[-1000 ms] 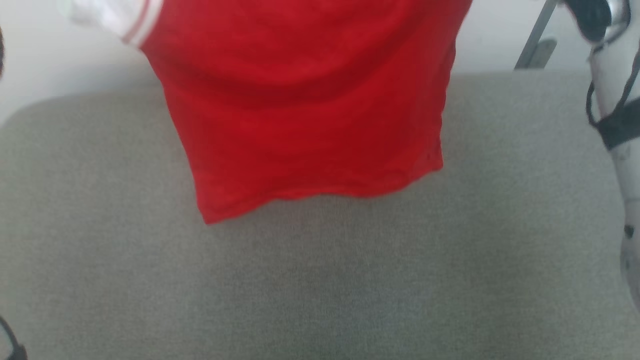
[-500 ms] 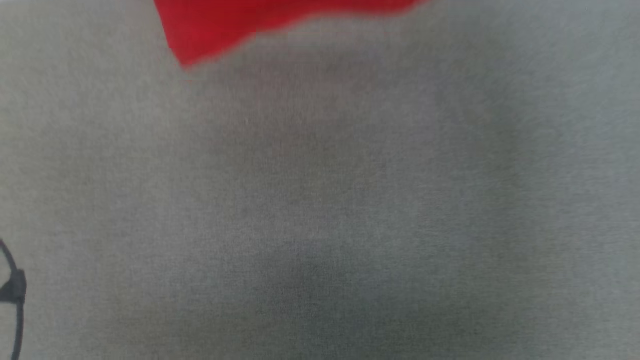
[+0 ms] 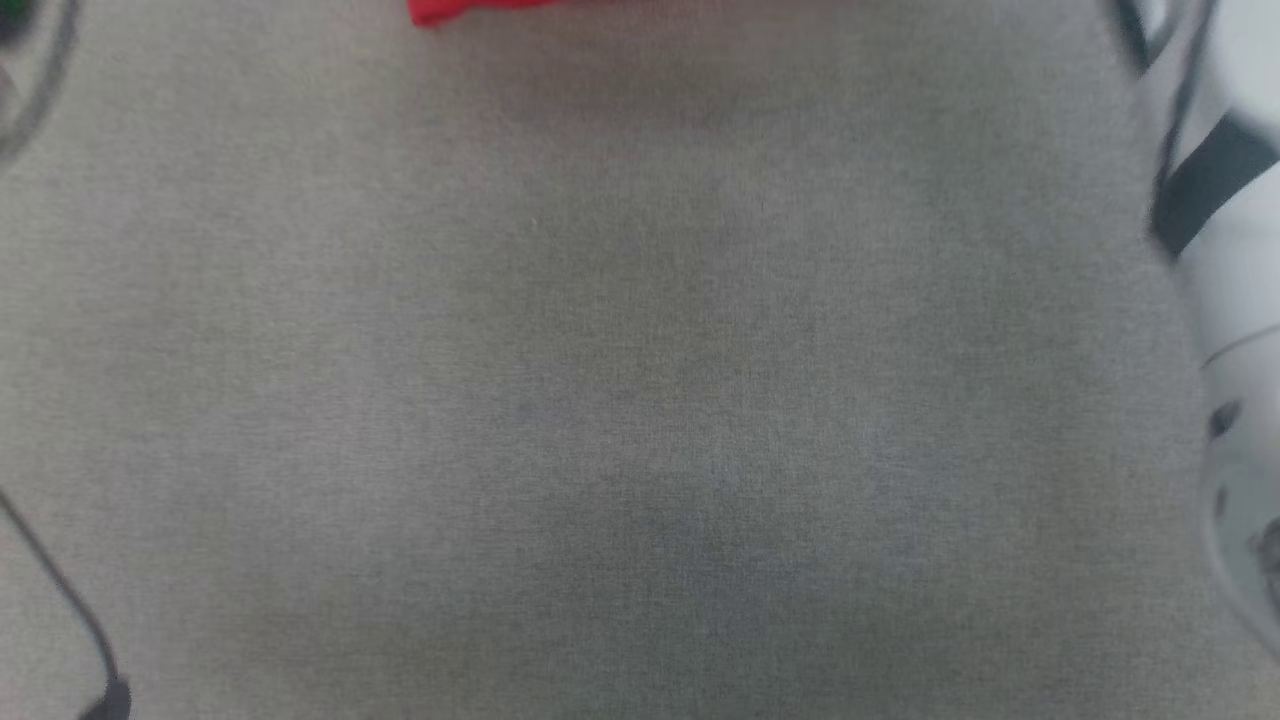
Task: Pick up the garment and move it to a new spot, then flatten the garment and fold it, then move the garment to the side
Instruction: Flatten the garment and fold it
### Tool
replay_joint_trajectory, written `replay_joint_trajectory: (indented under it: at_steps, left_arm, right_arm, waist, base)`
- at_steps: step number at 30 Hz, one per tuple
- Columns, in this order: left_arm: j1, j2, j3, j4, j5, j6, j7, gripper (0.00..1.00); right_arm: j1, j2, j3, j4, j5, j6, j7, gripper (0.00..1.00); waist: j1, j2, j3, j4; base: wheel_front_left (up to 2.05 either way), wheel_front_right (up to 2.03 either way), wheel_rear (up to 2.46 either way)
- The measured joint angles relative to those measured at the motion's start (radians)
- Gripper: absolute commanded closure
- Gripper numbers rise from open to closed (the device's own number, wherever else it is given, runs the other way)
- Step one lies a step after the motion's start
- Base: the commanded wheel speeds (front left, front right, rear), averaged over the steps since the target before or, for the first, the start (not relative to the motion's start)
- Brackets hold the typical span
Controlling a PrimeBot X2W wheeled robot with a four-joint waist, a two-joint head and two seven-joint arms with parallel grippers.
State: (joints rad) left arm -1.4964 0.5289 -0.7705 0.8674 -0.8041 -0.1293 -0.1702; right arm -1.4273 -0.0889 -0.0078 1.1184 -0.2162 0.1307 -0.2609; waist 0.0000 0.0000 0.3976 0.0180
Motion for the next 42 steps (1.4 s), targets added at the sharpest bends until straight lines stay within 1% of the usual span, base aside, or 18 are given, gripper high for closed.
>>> replay_joint_trajectory:
  at_steps: [4, 8, 9, 11, 13, 14, 16, 17, 18, 21, 23, 25, 27, 29, 31, 34, 39, 42]
  left_arm:
    - [0.109, 0.057, -0.066, -0.082, -0.099, 0.000, 0.058, 1.00]
    - [0.227, 0.128, -0.119, -0.188, -0.212, 0.000, 0.126, 1.00]
    - [0.289, 0.165, -0.137, -0.245, -0.263, 0.000, 0.152, 1.00]
    - [0.352, 0.203, -0.149, -0.299, -0.313, 0.000, 0.179, 1.00]
    - [0.417, 0.234, -0.158, -0.345, -0.345, 0.000, 0.201, 1.00]
    - [0.417, 0.234, -0.158, -0.345, -0.345, 0.000, 0.201, 1.00]
    - [0.477, 0.258, -0.169, -0.381, -0.379, 0.002, 0.229, 1.00]
    - [0.509, 0.268, -0.170, -0.403, -0.400, 0.012, 0.243, 1.00]
    - [0.566, 0.293, -0.178, -0.455, -0.435, 0.029, 0.265, 1.00]
    - [0.656, 0.336, -0.193, -0.541, -0.482, 0.063, 0.306, 1.00]
    - [0.715, 0.367, -0.198, -0.600, -0.530, 0.094, 0.335, 1.00]
    - [0.766, 0.407, -0.218, -0.665, -0.546, 0.118, 0.361, 1.00]
    - [0.810, 0.432, -0.219, -0.717, -0.589, 0.149, 0.378, 1.00]
    - [0.843, 0.464, -0.237, -0.772, -0.585, 0.166, 0.394, 1.00]
    - [0.873, 0.486, -0.246, -0.813, -0.610, 0.193, 0.411, 1.00]
    - [0.909, 0.517, -0.259, -0.862, -0.624, 0.217, 0.428, 1.00]
    - [0.970, 0.555, -0.298, -0.917, -0.651, 0.269, 0.482, 1.00]
    - [0.992, 0.571, -0.303, -0.938, -0.652, 0.297, 0.473, 1.00]
  right_arm:
    - [0.063, 0.015, 0.068, 0.090, 0.110, 0.000, 0.000, 1.00]
    - [0.141, 0.021, 0.195, 0.123, 0.206, 0.000, 0.000, 1.00]
    - [0.188, 0.023, 0.253, 0.127, 0.276, 0.000, 0.001, 1.00]
    - [0.237, 0.021, 0.321, 0.115, 0.343, 0.000, 0.017, 1.00]
    - [0.296, 0.005, 0.399, 0.073, 0.420, 0.000, 0.044, 1.00]
    - [0.296, 0.005, 0.399, 0.073, 0.420, 0.000, 0.044, 1.00]
    - [0.365, -0.029, 0.481, 0.002, 0.509, 0.000, 0.082, 1.00]
    - [0.404, -0.056, 0.524, -0.045, 0.561, 0.000, 0.110, 1.00]
    - [0.480, -0.124, 0.605, -0.160, 0.673, 0.000, 0.175, 1.00]
    - [0.592, -0.256, 0.725, -0.367, 0.839, 0.000, 0.289, 1.00]
    - [0.651, -0.356, 0.783, -0.506, 0.944, 0.000, 0.357, 1.00]
    - [0.703, -0.456, 0.834, -0.630, 1.021, 0.000, 0.411, 1.00]
    - [0.750, -0.538, 0.864, -0.727, 1.092, 0.000, 0.453, 1.00]
    - [0.787, -0.609, 0.893, -0.804, 1.138, 0.000, 0.486, 1.00]
    - [0.817, -0.663, 0.913, -0.867, 1.180, 0.000, 0.510, 1.00]
    - [0.848, -0.732, 0.945, -0.931, 1.214, 0.000, 0.551, 1.00]
    - [0.902, -0.802, 0.982, -0.981, 1.296, 0.000, 0.640, 1.00]
    - [0.933, -0.829, 0.983, -0.992, 1.328, 0.000, 0.667, 1.00]
  waist:
    - [0.0000, 0.0000, -0.040, 0.006]
    - [0.0000, 0.0000, -0.082, 0.009]
    - [0.0000, 0.0000, -0.103, 0.009]
    - [0.0000, 0.0000, -0.124, 0.009]
    - [0.0000, 0.0000, -0.144, 0.009]
    - [0.0000, 0.0000, -0.144, 0.009]
    - [0.0000, 0.0000, -0.161, 0.011]
    - [0.0000, 0.0000, -0.169, 0.012]
    - [0.0000, 0.0000, -0.183, 0.014]
    - [0.0000, 0.0000, -0.199, 0.016]
    - [0.0000, 0.0000, -0.207, 0.017]
    - [0.0000, 0.0000, -0.211, 0.019]
    - [0.0000, 0.0000, -0.213, 0.021]
    - [0.0000, 0.0000, -0.215, 0.024]
    - [0.0000, 0.0000, -0.216, 0.027]
    - [0.0000, 0.0000, -0.215, 0.028]
    - [0.0000, 0.0000, -0.214, 0.025]
    - [0.0000, 0.0000, -0.213, 0.025]
  base:
    - [0.00, 0.00, 0.00]
    - [0.00, 0.00, 0.00]
    - [0.00, 0.00, 0.00]
    - [0.00, 0.00, 0.00]
    - [0.00, 0.00, 0.00]
    - [0.00, 0.00, 0.00]
    - [0.00, 0.00, 0.00]
    - [0.00, 0.00, 0.00]
    - [0.00, 0.00, 0.00]
    - [0.00, 0.00, 0.00]
    - [0.00, 0.00, 0.00]
    - [0.00, 0.00, 0.00]
    - [0.00, 0.00, 0.00]
    - [0.00, 0.00, 0.00]
    - [0.00, 0.00, 0.00]
    - [0.00, 0.00, 0.00]
    - [0.00, 0.00, 0.00]
    - [0.00, 0.00, 0.00]
